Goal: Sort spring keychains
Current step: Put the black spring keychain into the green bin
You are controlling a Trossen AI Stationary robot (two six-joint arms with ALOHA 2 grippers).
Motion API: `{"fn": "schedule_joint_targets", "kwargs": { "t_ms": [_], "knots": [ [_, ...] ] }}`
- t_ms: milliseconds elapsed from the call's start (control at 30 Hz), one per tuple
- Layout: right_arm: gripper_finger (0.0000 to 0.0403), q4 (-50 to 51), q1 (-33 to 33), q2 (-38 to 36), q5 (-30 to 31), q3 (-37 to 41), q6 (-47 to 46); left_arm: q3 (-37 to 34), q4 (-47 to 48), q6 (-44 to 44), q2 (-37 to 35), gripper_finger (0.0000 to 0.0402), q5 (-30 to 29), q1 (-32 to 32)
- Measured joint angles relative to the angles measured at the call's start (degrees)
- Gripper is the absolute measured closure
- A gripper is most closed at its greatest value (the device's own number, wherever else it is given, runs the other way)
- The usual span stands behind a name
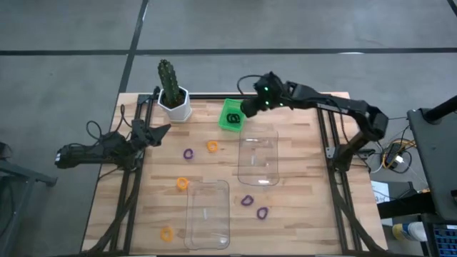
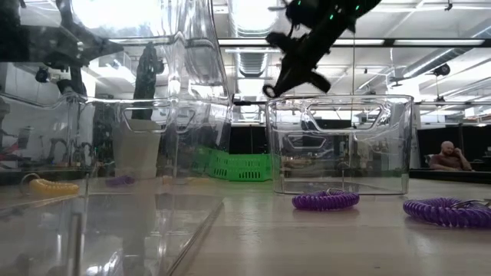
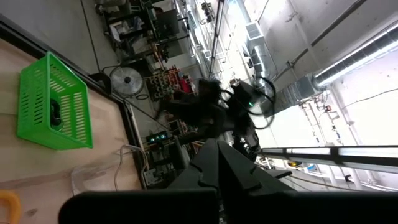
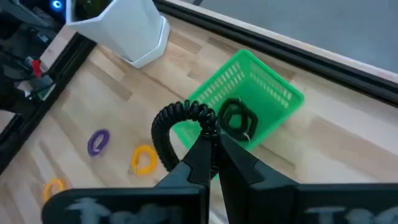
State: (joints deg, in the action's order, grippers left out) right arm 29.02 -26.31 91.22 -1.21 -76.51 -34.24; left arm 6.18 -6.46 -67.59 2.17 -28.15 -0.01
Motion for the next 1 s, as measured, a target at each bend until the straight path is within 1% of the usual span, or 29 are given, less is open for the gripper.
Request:
{"fn": "schedule_joint_targets", "kwargs": {
  "t_ms": [67, 167, 367, 467, 667, 900, 1000],
  "knots": [
    [0.0390, -1.7, -1.2, 2.7, -1.5, -0.6, 1.0, 0.0, 0.0, 0.0, 0.0, 0.0401, 0.0, 0.0],
    [0.0390, -2.0, -2.2, 7.3, -2.0, -2.9, 2.5, 0.0, 0.0, 0.0, 0.0, 0.0401, 0.0, 0.0],
    [0.0390, -1.5, -3.1, 17.9, -2.2, -10.6, 6.6, 0.0, 0.0, -0.5, 0.0, 0.0401, 0.0, 0.0],
    [0.0390, 2.9, -3.4, 23.3, -2.3, -16.0, 7.3, 0.0, 0.0, -1.6, 0.0, 0.0401, 0.0, 0.0],
    [0.0390, 15.6, -3.8, 32.4, -2.3, -27.4, 9.2, 0.0, 0.0, -2.0, 0.0, 0.0401, 0.0, 0.0],
    [0.0390, 23.0, -3.7, 38.1, -2.3, -36.6, 10.5, 0.0, -0.4, -3.7, 0.0, 0.0401, -1.4, 0.0],
    [0.0379, 25.7, -3.7, 39.8, -2.3, -39.5, 11.5, 0.0, -0.4, -3.6, 0.0, 0.0401, -1.4, 0.0]
  ]
}}
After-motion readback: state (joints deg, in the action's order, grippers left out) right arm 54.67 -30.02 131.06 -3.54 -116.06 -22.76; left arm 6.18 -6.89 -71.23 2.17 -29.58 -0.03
